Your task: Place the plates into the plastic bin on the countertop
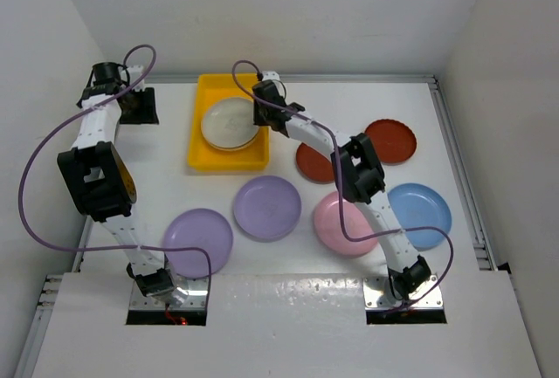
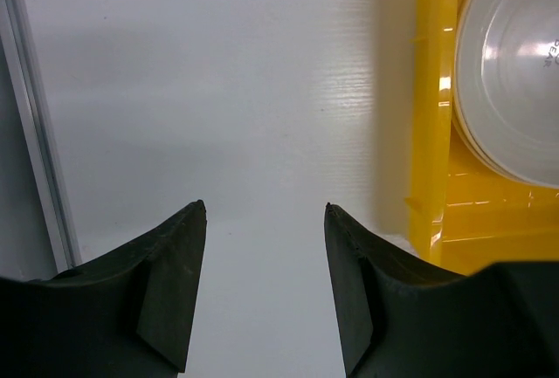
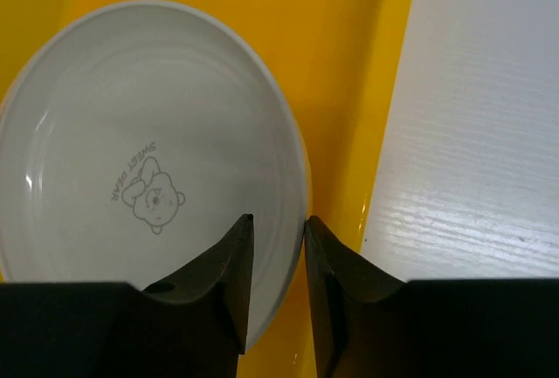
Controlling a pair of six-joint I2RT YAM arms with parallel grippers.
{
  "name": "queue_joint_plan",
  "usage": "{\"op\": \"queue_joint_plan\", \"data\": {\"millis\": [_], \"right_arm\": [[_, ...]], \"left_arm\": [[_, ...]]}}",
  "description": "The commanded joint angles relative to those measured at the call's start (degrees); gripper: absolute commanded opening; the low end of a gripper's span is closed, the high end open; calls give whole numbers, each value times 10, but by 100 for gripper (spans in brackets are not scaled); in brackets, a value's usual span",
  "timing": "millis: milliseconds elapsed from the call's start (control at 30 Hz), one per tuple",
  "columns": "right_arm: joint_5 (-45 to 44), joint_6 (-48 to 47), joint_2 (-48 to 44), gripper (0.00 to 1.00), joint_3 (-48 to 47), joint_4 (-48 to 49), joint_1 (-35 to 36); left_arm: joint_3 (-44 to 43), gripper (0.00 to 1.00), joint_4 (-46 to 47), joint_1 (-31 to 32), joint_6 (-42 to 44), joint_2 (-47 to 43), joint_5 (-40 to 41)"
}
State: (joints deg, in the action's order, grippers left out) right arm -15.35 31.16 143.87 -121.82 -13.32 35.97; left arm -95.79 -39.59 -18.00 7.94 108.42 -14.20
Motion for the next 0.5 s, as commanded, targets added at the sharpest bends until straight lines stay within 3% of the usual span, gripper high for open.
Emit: {"op": "queue_joint_plan", "data": {"millis": [0, 200, 300, 367, 467], "right_arm": [[-6, -21, -19, 31, 4, 23, 9], [-8, -58, -29, 40, 1, 30, 15], [-6, -84, -36, 47, 3, 30, 20], [-6, -105, -43, 50, 8, 30, 22], [-10, -109, -53, 57, 22, 25, 22]], "left_arm": [[9, 59, 6, -5, 15, -8, -9], [27, 59, 0, -5, 46, -28, -26], [44, 61, -44, -5, 126, -49, -93], [55, 63, -89, -5, 230, -61, -152], [90, 66, -166, -5, 339, -84, -162]]}}
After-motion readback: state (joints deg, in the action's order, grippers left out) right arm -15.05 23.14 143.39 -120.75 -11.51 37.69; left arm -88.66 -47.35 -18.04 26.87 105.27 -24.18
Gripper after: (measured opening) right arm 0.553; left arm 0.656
